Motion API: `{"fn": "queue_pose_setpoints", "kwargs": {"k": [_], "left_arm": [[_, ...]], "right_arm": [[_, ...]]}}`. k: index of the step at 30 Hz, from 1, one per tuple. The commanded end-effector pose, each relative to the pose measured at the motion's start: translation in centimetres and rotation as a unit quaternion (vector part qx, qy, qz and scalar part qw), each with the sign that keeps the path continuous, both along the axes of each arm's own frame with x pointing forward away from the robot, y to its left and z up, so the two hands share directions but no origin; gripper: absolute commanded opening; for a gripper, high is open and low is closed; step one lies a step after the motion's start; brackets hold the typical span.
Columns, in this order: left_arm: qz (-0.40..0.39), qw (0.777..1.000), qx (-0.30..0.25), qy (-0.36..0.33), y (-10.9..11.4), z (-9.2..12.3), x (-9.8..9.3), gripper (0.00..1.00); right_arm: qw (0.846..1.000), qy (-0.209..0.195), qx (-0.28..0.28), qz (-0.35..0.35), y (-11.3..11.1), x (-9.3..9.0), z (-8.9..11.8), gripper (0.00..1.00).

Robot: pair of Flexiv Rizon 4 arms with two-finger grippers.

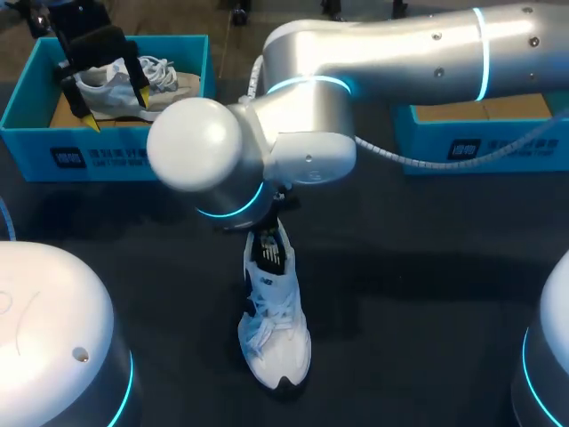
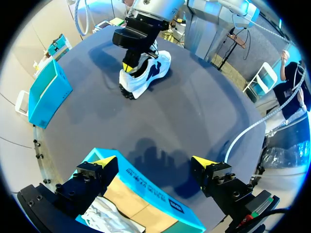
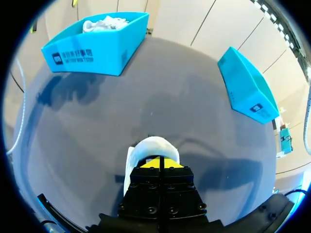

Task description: Take the shoe out of the shoebox, open the shoe tongue, remove and reinsert the insole, then place the shoe into the shoebox

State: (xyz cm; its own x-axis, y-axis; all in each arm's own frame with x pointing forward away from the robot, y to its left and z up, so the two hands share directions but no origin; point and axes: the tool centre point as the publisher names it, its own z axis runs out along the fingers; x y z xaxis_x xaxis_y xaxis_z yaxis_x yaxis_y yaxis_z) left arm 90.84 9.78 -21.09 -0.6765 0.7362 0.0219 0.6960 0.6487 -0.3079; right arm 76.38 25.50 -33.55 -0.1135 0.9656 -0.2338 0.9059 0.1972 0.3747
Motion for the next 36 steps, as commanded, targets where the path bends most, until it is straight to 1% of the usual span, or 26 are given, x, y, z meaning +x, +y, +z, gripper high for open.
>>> {"fn": "queue_pose_setpoints", "kwargs": {"k": [1, 9, 13, 17, 22, 27, 32, 36], "left_arm": [[-0.001, 1.000, 0.001, 0.001, 0.0, 0.0, 0.1, 1.00], [-0.001, 1.000, 0.001, 0.001, 0.0, 0.0, 0.1, 1.00], [-0.001, 1.000, 0.001, 0.001, 0.0, 0.0, 0.1, 1.00], [-0.001, 1.000, 0.001, 0.001, 0.0, 0.0, 0.1, 1.00], [-0.001, 1.000, 0.001, 0.001, 0.0, 0.0, 0.1, 1.00], [-0.001, 1.000, 0.001, 0.001, 0.0, 0.0, 0.1, 1.00], [-0.001, 1.000, 0.001, 0.001, 0.0, 0.0, 0.1, 1.00], [-0.001, 1.000, 0.001, 0.001, 0.0, 0.0, 0.1, 1.00]], "right_arm": [[1.000, -0.025, 0.011, -0.010, 0.2, 0.0, -1.4, 0.00], [0.999, -0.032, 0.034, -0.014, -0.5, 0.8, -3.6, 0.00], [0.999, -0.032, 0.035, -0.019, -0.9, 1.0, -4.2, 0.00], [0.999, -0.018, 0.045, -0.020, -1.3, 1.4, -5.2, 0.00], [0.998, 0.012, 0.053, -0.013, -0.9, 1.5, -6.6, 0.00], [0.997, 0.039, 0.060, -0.004, 0.1, 0.8, -7.6, 0.00], [0.996, 0.067, 0.061, -0.009, 1.1, -0.5, -8.1, 0.00], [0.994, 0.088, 0.063, -0.018, 2.0, -2.1, -8.2, 0.00]]}}
